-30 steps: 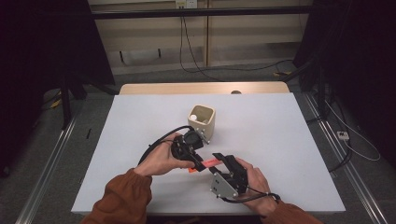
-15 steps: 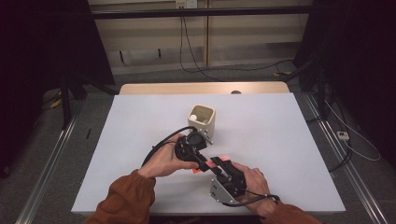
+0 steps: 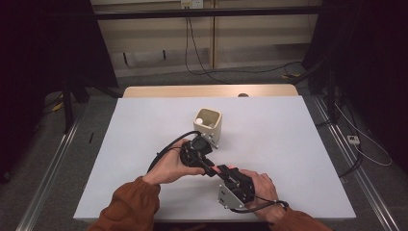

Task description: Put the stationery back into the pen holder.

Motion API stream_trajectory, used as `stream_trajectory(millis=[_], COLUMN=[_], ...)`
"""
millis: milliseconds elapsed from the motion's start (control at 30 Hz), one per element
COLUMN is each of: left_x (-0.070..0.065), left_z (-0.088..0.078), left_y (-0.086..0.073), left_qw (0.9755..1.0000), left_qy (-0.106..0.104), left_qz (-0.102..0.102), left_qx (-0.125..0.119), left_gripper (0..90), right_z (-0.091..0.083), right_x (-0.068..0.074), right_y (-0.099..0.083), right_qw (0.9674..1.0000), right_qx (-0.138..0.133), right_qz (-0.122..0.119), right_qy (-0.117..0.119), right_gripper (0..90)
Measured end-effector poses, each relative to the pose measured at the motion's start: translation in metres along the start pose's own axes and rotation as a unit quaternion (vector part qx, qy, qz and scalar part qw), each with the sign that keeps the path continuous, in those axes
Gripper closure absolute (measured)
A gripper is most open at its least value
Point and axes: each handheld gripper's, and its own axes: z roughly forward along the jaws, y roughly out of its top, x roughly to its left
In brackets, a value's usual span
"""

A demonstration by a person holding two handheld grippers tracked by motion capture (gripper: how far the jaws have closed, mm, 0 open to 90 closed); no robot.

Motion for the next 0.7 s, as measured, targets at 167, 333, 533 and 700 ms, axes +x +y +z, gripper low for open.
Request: stream_trajectory(millis=[167,333,533,700], left_x=[0.003,0.005,0.009,0.013], left_z=[-0.001,-0.007,-0.012,-0.015], left_y=[-0.004,-0.009,-0.022,-0.033], left_qw=[0.9998,0.9987,0.9961,0.9943], left_qy=[0.009,0.027,0.054,0.062], left_qz=[-0.006,-0.005,-0.008,-0.011], left_qx=[-0.015,-0.043,-0.069,-0.086], left_gripper=[50.4,34.7,18.4,10.5], right_z=[-0.001,-0.001,-0.001,-0.001], right_x=[-0.003,-0.004,-0.011,-0.016], right_y=[-0.004,-0.007,-0.015,-0.021], right_qw=[0.9998,0.9986,0.9955,0.9894], right_qx=[-0.001,0.001,0.01,0.01], right_qz=[0.022,0.051,0.093,0.142], right_qy=[0.003,0.016,0.016,0.026], right_gripper=[78.3,78.2,78.2,78.2])
